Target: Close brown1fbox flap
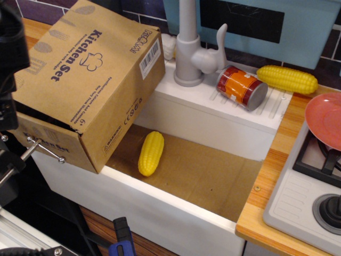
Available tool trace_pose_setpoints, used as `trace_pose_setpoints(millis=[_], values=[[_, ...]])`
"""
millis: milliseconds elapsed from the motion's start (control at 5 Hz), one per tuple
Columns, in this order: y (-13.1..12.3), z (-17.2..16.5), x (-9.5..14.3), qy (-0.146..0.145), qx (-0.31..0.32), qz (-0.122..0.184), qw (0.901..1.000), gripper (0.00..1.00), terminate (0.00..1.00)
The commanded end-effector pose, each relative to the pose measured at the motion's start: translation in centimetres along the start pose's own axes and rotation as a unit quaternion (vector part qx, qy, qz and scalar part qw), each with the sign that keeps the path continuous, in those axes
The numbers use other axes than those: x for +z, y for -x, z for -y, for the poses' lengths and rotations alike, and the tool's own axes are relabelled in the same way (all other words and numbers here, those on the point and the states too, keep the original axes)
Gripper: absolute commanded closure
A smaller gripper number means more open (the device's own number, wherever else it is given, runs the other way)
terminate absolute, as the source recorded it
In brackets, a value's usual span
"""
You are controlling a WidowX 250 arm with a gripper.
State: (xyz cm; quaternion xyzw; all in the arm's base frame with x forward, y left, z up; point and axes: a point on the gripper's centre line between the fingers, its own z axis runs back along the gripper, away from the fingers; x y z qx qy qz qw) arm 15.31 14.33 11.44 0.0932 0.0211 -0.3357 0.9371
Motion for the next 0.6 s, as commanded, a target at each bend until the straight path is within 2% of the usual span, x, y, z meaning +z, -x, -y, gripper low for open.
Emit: trace_pose_setpoints(millis=[0,200,400], values=[[-0.41,-0.11,-0.17,0.007,0.019,0.026,0.9995,0.00,0.00],[-0.41,-0.11,-0.17,0.007,0.019,0.026,0.9995,0.00,0.00],[-0.41,-0.11,-0.17,0.007,0.019,0.026,0.9995,0.00,1.00]])
